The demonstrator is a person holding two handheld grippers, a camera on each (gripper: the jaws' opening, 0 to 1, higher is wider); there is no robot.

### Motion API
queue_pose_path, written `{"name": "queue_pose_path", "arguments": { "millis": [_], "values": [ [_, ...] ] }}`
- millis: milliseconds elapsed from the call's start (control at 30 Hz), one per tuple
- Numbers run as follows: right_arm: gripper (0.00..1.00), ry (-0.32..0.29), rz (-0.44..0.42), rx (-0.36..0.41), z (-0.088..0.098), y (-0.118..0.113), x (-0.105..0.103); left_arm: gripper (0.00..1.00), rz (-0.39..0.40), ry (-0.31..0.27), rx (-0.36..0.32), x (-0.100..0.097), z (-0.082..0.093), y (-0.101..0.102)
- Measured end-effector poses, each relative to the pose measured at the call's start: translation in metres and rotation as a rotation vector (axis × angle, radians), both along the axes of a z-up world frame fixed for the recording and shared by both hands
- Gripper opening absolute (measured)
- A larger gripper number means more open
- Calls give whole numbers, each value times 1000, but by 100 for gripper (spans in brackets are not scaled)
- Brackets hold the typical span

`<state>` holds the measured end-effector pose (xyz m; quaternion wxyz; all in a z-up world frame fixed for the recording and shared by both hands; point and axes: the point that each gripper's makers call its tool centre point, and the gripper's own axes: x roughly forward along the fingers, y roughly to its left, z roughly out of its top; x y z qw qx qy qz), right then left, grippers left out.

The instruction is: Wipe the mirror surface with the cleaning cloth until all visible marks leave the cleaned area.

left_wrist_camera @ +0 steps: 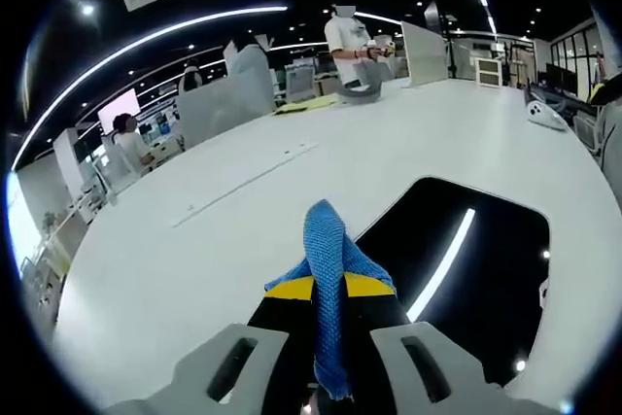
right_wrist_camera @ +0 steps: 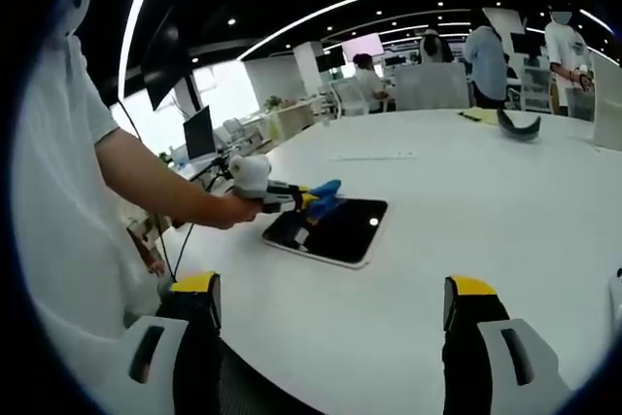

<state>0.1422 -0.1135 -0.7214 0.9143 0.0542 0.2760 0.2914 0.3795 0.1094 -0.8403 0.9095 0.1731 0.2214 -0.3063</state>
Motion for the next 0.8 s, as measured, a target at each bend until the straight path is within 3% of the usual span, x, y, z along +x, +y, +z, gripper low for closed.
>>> {"name": "queue_pose_path", "arguments": {
  "millis": [800],
  "values": [
    [100,13,9,1,-4,4,1,7,6,-3,14,5,1,3]
  ]
}}
